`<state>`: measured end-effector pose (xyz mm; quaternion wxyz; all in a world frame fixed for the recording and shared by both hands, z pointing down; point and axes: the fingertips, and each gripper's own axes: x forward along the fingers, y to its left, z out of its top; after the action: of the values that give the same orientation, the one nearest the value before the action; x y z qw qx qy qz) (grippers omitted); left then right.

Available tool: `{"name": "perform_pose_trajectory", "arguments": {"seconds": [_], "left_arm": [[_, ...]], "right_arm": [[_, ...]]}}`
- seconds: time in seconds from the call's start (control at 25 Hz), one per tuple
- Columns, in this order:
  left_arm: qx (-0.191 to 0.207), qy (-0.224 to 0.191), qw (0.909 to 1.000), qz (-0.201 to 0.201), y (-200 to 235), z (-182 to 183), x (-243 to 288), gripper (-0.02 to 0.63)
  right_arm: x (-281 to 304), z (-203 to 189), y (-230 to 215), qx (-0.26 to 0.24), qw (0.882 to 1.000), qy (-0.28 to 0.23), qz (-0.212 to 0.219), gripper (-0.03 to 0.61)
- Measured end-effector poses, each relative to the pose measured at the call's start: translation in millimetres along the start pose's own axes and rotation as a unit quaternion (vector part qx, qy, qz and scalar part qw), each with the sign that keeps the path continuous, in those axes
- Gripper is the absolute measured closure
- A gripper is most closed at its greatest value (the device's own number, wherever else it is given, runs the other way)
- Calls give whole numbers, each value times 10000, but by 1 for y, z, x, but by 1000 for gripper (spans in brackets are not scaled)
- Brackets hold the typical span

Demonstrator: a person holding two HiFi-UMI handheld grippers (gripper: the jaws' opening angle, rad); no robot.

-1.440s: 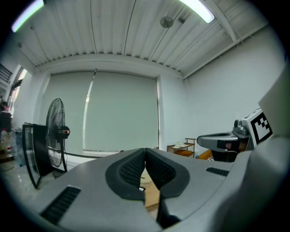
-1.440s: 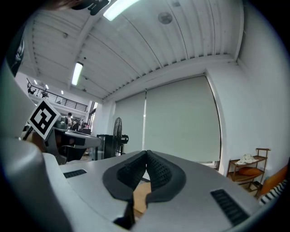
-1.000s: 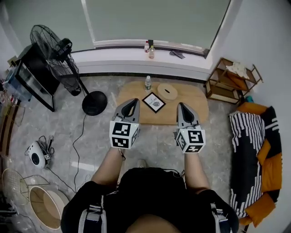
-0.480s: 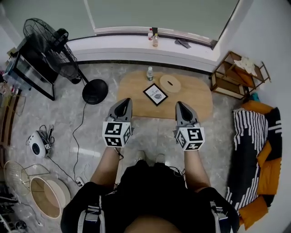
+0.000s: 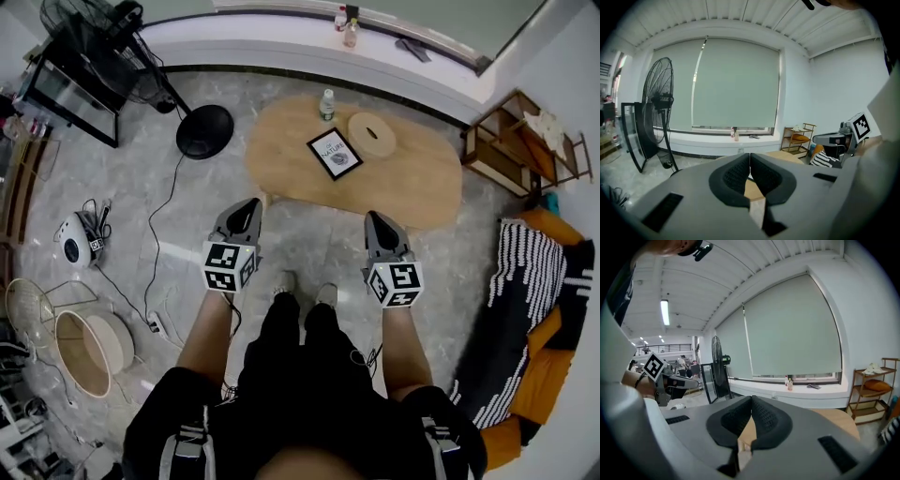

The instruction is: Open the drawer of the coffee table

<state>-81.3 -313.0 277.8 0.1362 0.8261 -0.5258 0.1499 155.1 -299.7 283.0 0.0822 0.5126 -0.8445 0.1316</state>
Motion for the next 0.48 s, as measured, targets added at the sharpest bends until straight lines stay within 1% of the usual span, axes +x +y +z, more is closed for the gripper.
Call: {"name": "perform_pose_trajectory", "arguments": {"seconds": [0.2, 0.36, 0.48], "left_arm": [[5, 341, 9994, 81, 14, -69, 18, 592], [11, 295, 9994, 186, 30, -125, 41, 592], [204, 227, 9995, 66, 41, -182, 65, 592]], "right_arm": [[20, -73, -17, 118, 9994, 318, 55, 562], [34, -136, -29, 98, 9994, 326, 15, 562], [44, -201, -42, 130, 9995, 204, -198, 561]]}}
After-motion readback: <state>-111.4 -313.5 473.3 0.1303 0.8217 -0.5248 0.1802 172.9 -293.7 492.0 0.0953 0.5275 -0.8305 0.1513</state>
